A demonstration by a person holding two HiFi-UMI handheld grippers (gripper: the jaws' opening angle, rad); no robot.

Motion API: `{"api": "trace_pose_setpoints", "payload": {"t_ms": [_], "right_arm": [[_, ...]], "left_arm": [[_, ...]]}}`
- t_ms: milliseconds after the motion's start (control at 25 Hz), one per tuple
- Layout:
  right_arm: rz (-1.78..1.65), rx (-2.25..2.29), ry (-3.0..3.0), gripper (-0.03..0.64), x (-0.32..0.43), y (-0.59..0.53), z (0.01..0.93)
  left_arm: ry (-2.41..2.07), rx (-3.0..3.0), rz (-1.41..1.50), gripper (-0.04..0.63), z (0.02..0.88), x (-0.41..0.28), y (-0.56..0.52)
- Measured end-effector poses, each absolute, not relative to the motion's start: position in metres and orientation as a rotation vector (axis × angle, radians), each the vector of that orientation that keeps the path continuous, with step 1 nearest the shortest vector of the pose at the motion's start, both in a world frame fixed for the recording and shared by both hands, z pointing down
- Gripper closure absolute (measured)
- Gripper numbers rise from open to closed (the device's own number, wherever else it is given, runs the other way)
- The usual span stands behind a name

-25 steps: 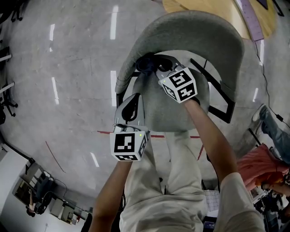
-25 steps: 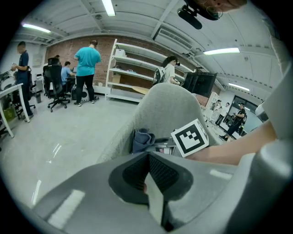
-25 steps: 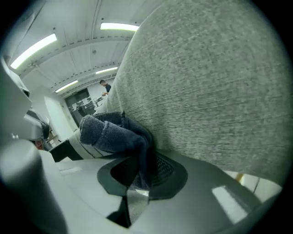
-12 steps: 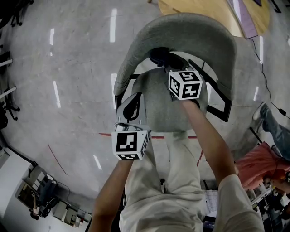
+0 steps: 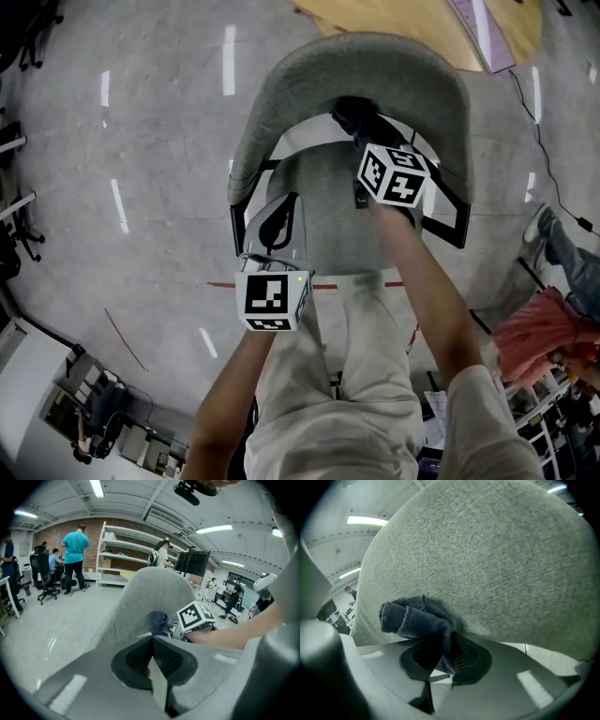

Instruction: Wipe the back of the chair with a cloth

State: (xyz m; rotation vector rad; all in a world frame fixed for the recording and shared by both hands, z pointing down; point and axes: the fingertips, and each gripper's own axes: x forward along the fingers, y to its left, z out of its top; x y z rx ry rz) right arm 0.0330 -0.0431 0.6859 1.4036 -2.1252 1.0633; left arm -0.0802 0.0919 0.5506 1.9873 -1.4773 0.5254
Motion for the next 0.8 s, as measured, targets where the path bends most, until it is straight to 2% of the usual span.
{"api": "trace_pose_setpoints", "payload": {"t_ms": [480, 800], "right_arm": [[1.261, 1.803, -1.856, 0.545, 0.102, -0.036, 0.682], [1.264, 1.986, -1.701, 0.545, 0.152, -0.018, 0.678]], "left_arm": [[-1.419, 2.051, 0.547, 0.595, 0.542, -0.058, 0.082], [-1.374, 2.087, 0.56, 0.595, 0.541, -0.046, 0.081]]}}
